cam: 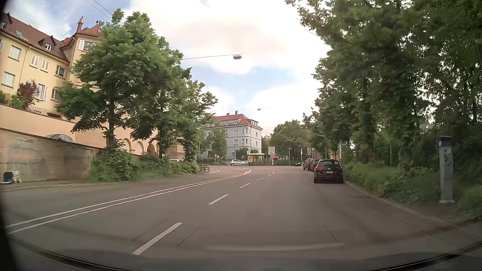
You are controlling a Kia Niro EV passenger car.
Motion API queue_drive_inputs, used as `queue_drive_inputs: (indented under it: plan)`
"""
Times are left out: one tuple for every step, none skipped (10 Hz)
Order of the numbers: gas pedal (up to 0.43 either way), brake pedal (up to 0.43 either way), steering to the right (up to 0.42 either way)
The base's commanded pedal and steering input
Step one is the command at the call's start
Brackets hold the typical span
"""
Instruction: Follow the waypoints while adhering to traffic rules and regulations
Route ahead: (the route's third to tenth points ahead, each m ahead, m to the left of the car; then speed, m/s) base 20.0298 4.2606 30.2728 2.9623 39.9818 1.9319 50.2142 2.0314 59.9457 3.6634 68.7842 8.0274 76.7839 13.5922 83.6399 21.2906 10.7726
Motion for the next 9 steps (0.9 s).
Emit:
queue_drive_inputs:
  plan:
    - [0.15,0.0,0.044]
    - [0.15,0.0,0.044]
    - [0.15,0.0,0.044]
    - [0.15,0.0,0.043]
    - [0.15,0.0,0.044]
    - [0.15,0.0,0.043]
    - [0.15,0.0,0.043]
    - [0.15,0.0,0.043]
    - [0.15,0.0,0.043]
